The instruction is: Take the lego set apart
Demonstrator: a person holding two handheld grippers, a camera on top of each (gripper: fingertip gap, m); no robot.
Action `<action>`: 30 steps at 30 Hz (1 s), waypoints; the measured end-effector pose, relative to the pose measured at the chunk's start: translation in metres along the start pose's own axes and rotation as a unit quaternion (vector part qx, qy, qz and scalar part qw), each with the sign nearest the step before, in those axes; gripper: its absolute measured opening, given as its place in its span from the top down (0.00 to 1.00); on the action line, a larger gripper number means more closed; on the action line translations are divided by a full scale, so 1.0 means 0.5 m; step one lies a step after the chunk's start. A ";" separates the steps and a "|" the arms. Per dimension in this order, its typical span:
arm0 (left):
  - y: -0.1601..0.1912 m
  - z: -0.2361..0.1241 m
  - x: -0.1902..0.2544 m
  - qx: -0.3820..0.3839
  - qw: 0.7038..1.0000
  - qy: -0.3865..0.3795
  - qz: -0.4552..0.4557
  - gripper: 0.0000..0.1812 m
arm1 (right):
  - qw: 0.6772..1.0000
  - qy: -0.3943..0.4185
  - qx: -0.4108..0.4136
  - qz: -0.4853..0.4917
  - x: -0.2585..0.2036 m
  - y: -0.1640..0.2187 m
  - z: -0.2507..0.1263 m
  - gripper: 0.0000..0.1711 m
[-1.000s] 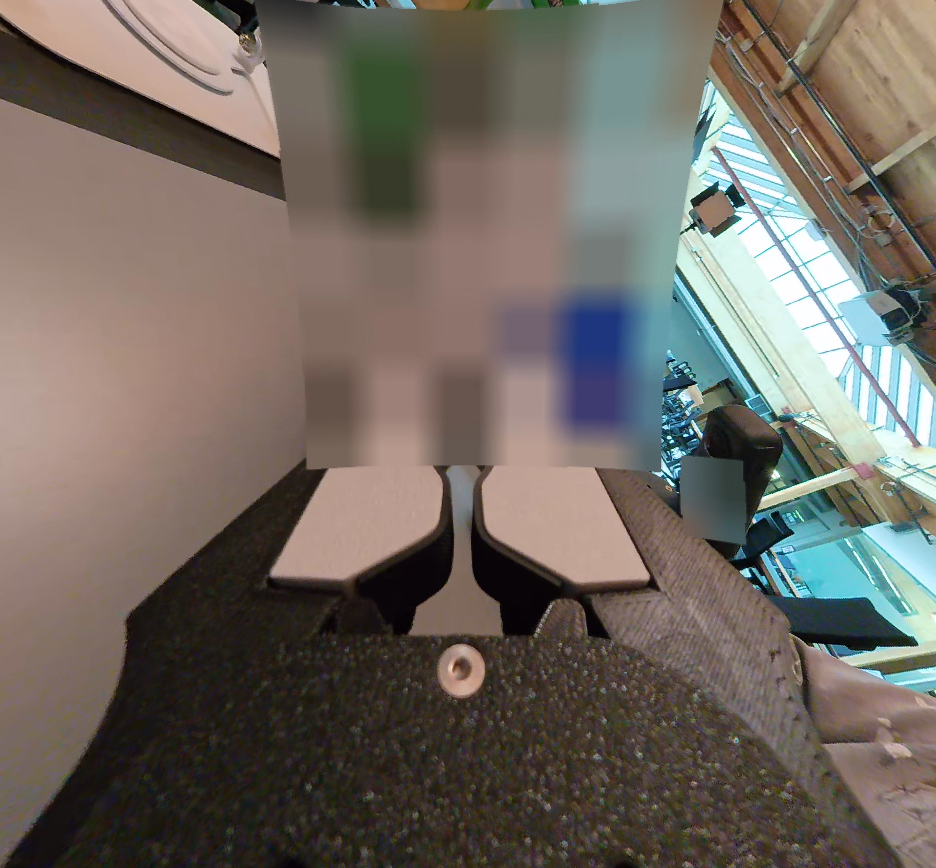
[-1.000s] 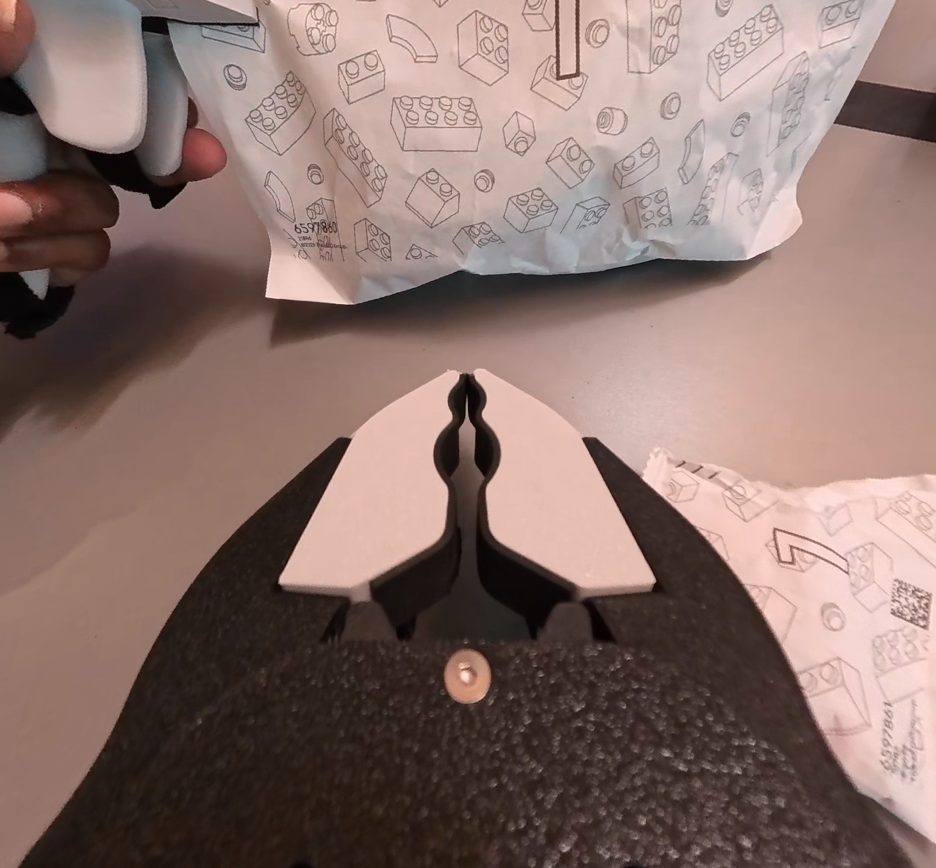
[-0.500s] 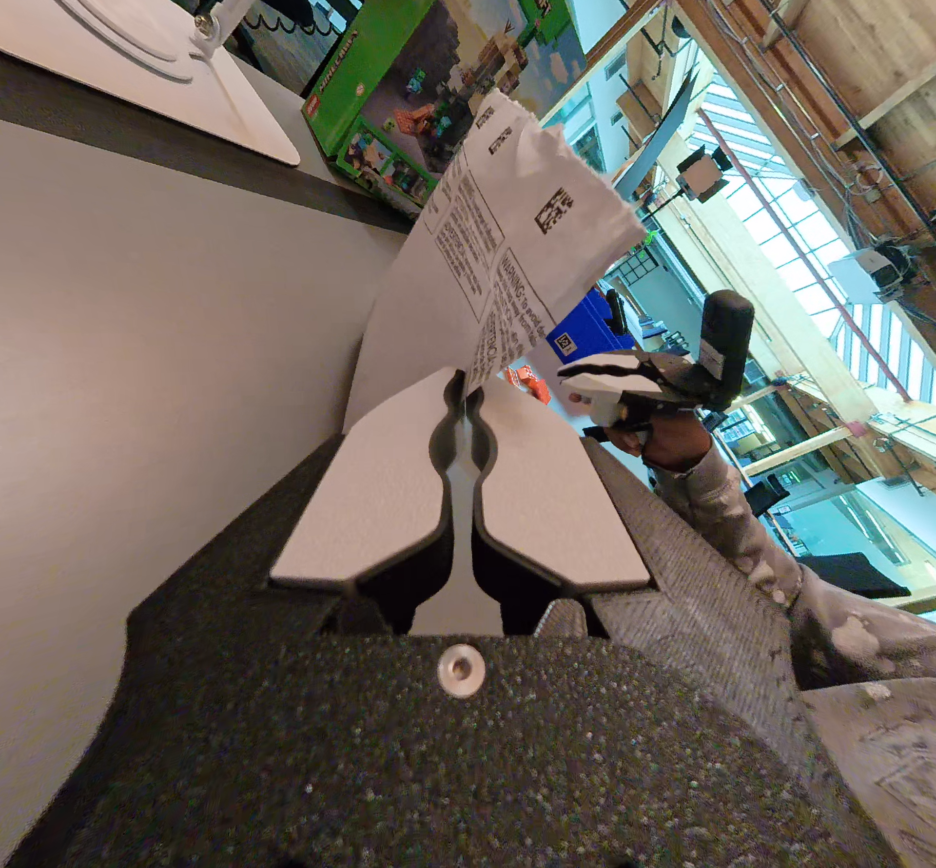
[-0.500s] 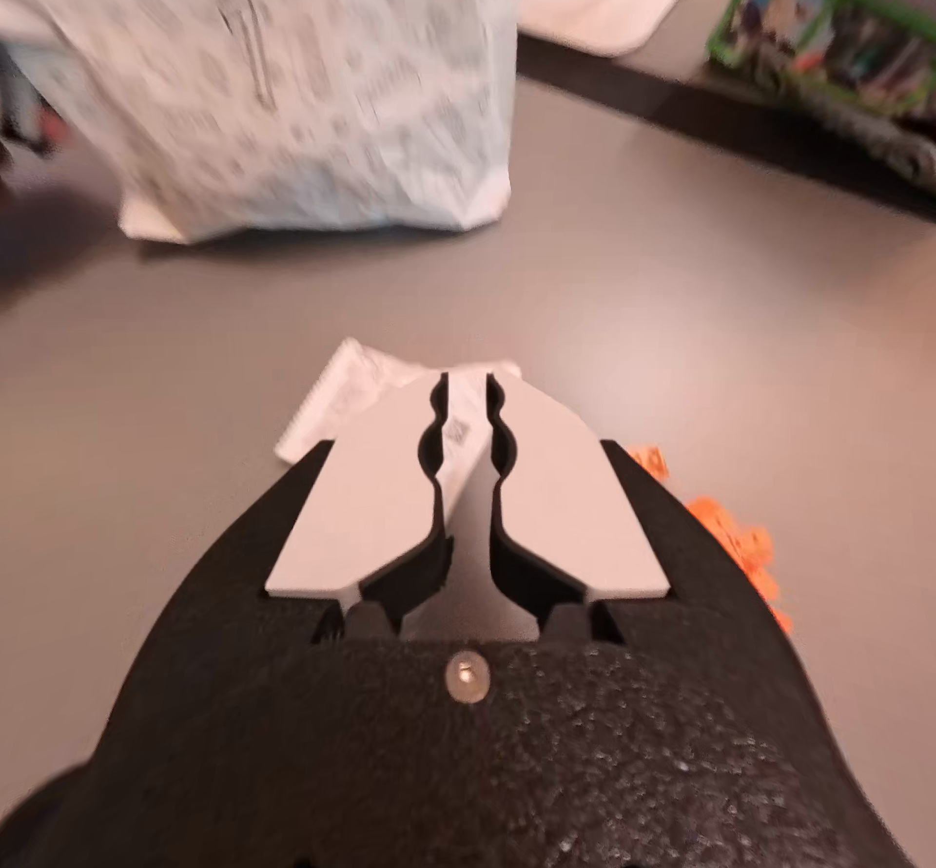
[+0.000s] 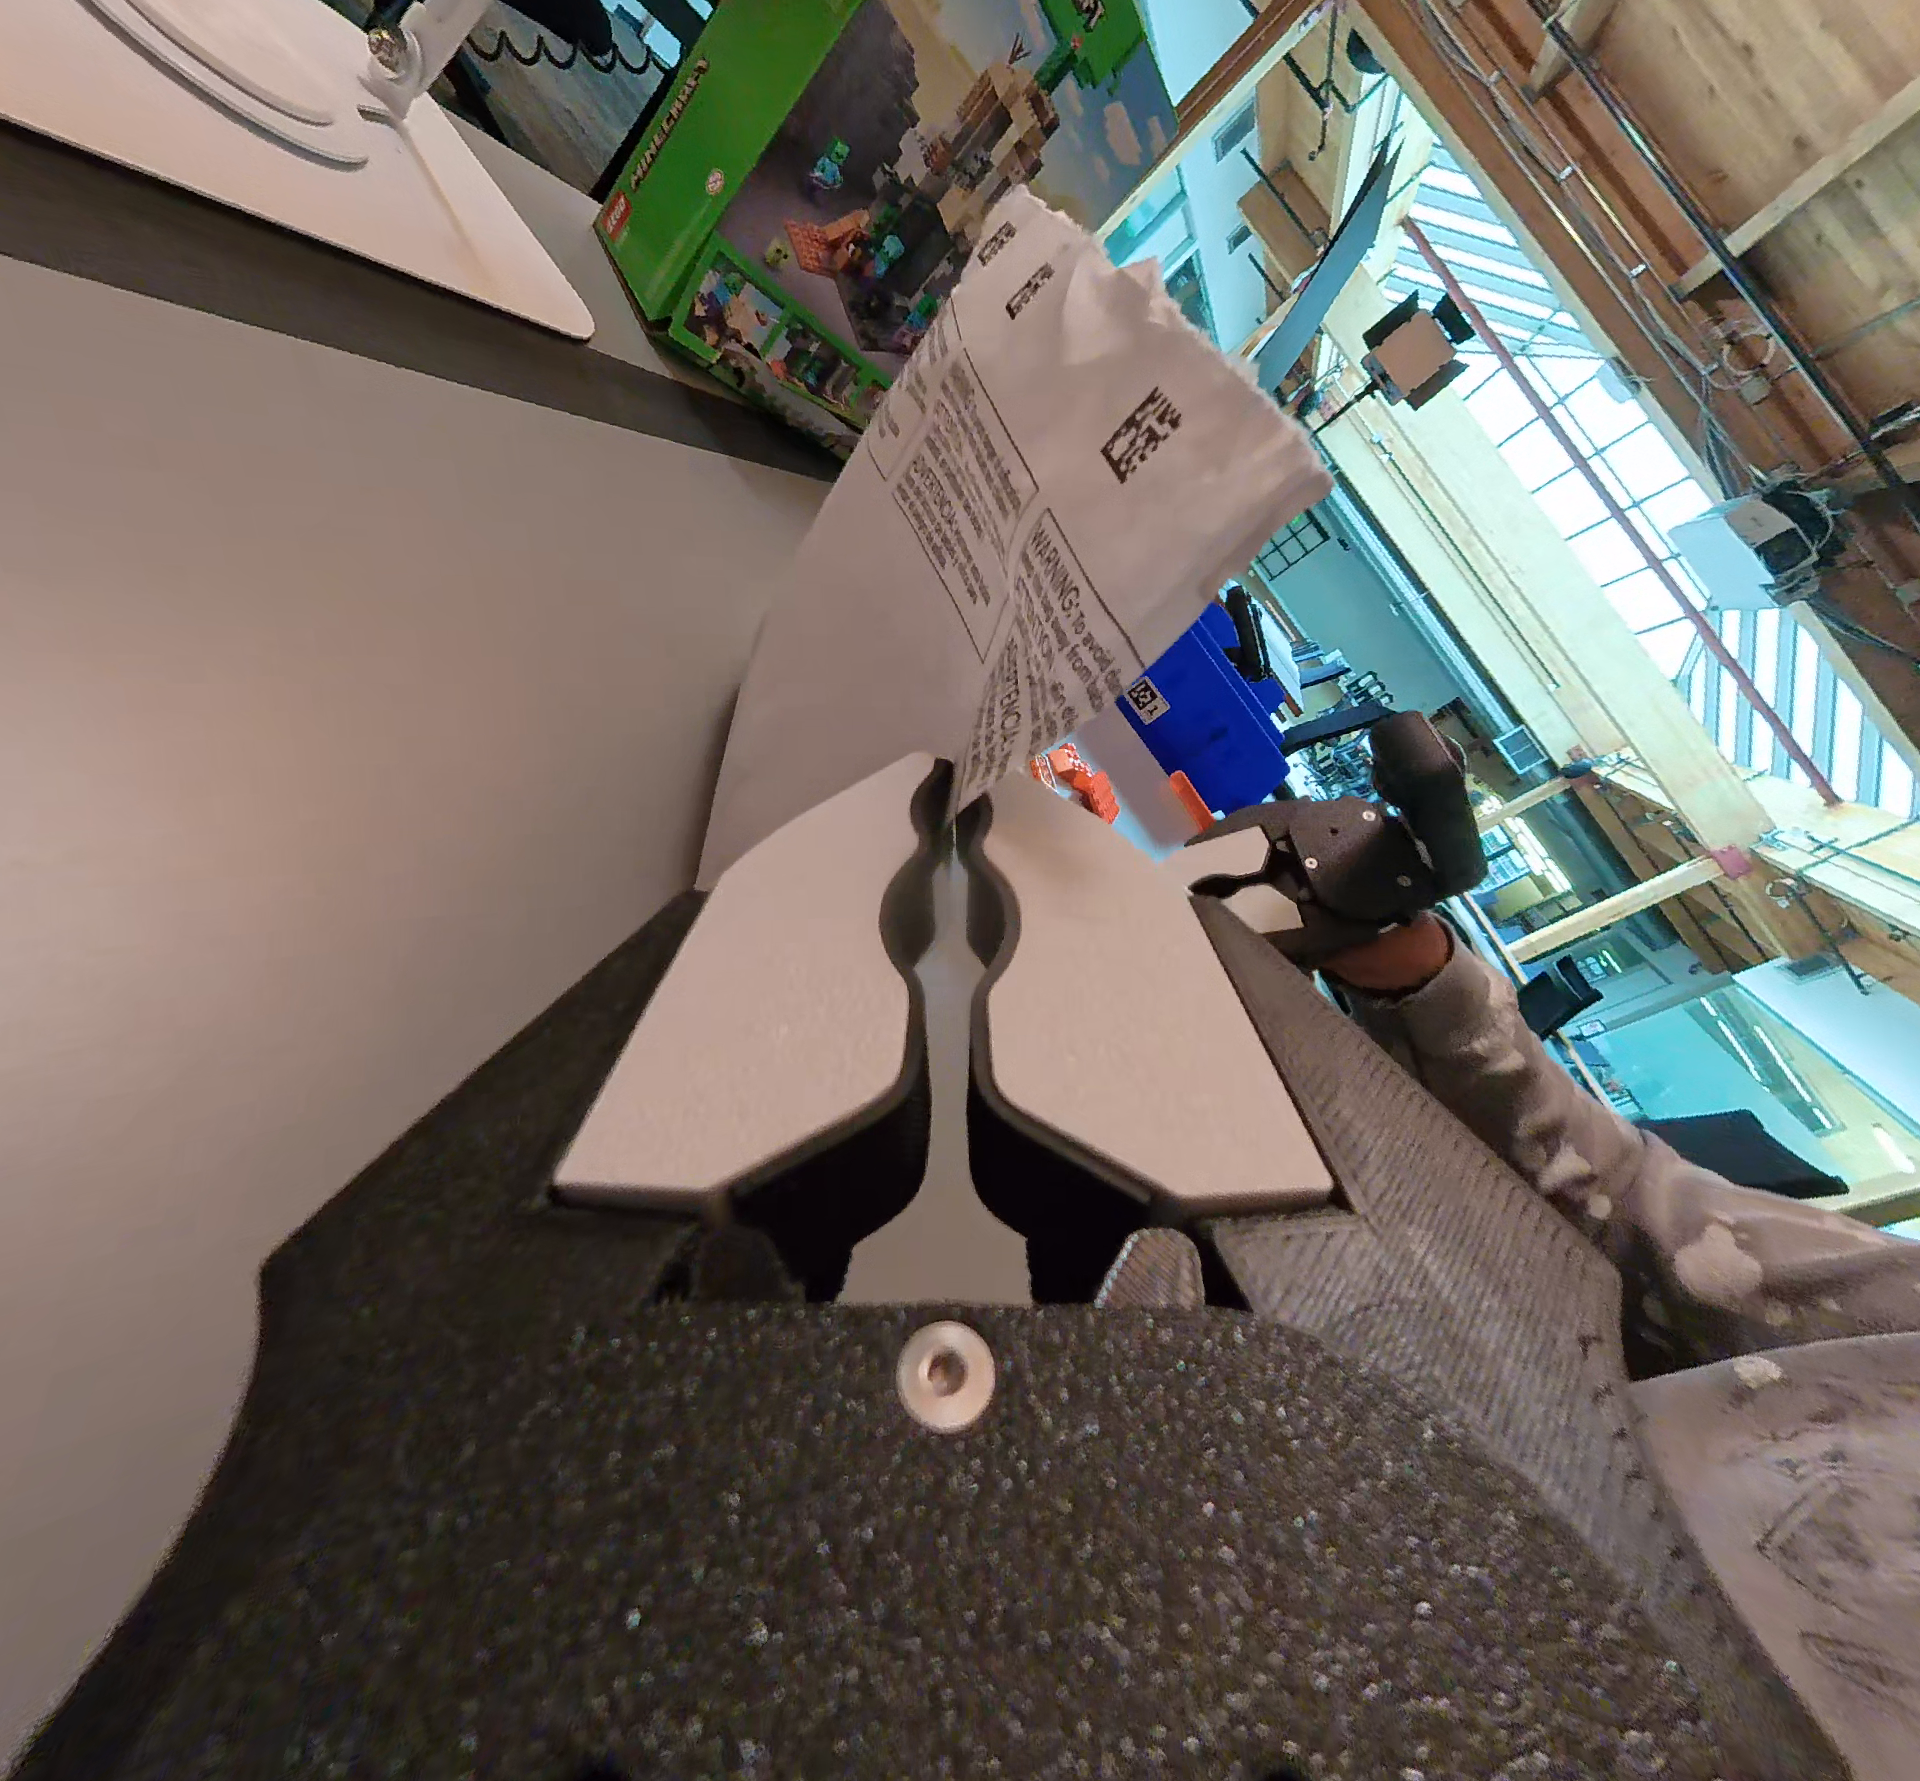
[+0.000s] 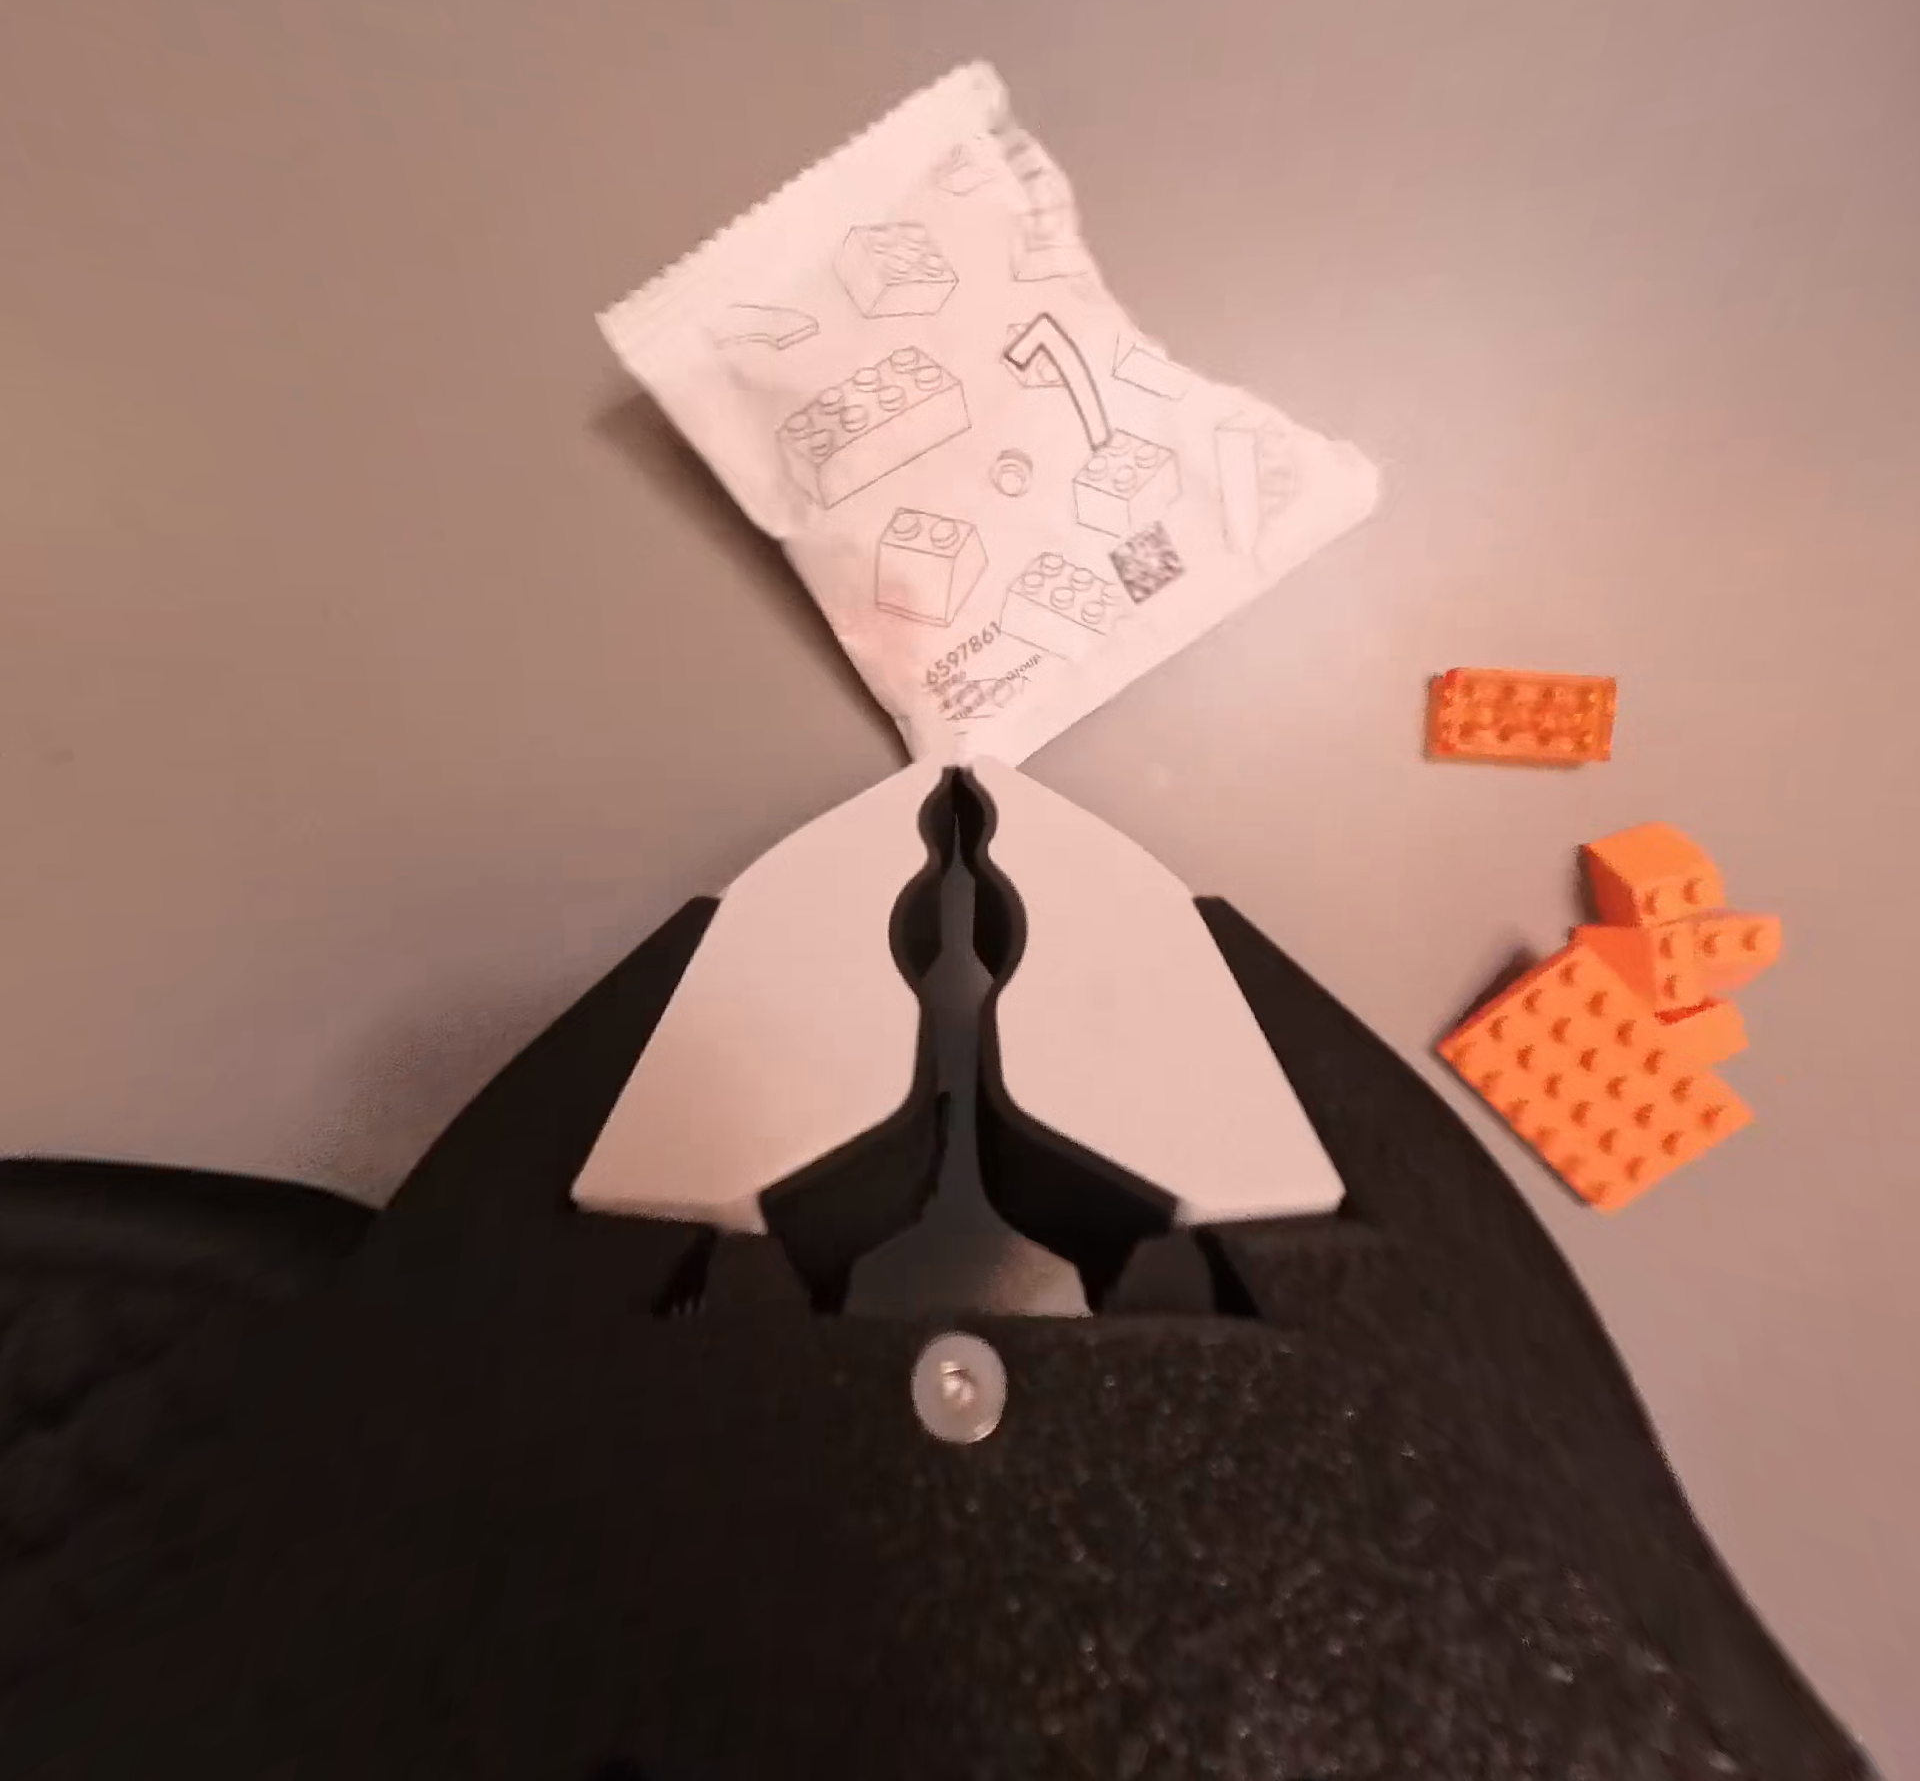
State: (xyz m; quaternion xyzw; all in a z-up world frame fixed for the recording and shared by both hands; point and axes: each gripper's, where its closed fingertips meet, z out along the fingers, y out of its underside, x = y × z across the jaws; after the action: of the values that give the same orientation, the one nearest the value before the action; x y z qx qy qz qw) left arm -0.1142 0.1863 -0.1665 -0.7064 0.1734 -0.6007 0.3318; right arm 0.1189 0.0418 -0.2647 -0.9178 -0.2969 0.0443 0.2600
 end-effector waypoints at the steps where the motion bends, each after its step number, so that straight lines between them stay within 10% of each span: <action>1: 0.000 0.000 0.000 -0.001 1.000 0.001 0.000 1.00 | 1.000 -0.001 -0.011 -0.024 0.008 0.004 -0.002 1.00; 30: 0.014 0.003 0.011 -0.019 1.000 0.018 0.012 1.00 | 0.987 -0.090 0.048 -0.124 -0.179 -0.101 0.033 0.98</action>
State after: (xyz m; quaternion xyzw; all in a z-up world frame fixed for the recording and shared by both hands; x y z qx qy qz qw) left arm -0.1103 0.1780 -0.1672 -0.6997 0.1988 -0.6056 0.3226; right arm 0.0154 0.0333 -0.2598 -0.8526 -0.4281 0.1081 0.2795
